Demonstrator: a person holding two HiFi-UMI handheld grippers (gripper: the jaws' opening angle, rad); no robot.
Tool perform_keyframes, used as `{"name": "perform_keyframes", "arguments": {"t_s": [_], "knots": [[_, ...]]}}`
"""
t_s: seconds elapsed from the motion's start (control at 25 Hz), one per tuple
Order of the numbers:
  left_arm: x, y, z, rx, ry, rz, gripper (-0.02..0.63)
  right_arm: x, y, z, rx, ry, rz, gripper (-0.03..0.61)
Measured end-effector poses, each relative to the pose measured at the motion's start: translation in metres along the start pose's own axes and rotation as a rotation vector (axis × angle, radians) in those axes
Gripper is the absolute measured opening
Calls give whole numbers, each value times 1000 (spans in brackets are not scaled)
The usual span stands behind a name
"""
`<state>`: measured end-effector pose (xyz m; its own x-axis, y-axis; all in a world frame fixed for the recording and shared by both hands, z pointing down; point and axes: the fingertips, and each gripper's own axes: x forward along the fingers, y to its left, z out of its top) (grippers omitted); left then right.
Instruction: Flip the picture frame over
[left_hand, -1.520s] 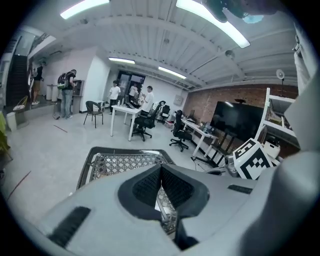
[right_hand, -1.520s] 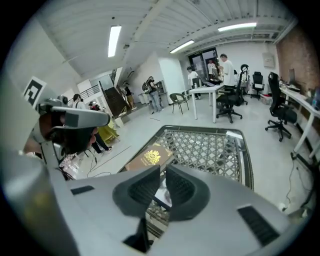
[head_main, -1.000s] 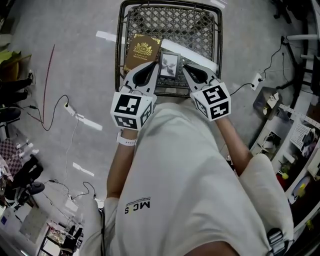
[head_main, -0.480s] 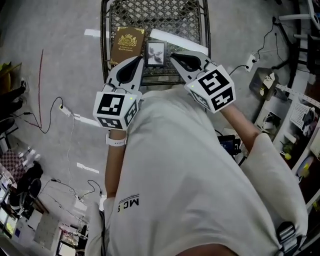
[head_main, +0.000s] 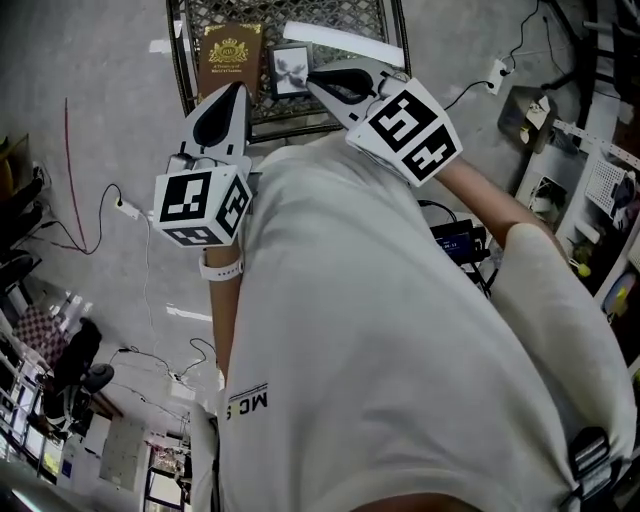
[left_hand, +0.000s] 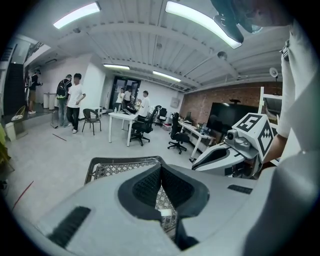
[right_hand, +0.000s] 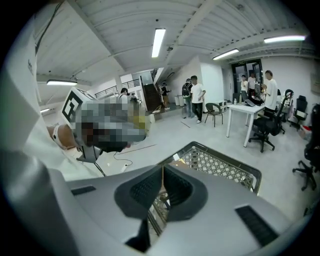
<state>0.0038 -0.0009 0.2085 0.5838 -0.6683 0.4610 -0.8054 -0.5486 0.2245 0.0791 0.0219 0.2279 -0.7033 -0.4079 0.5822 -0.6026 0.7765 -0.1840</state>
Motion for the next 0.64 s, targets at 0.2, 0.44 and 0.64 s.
{"name": "perform_keyframes", "arguments": {"t_s": [0.2, 0.44, 0.64], "knots": [[4, -10, 9, 7, -10, -32, 25, 0, -7, 8, 46, -83, -1, 23], [4, -17, 5, 10, -10, -55, 25, -6, -14, 14, 45, -94, -81, 23], [-3, -12, 7, 10, -10, -40, 25, -1, -13, 15, 59, -87, -93, 23]]}}
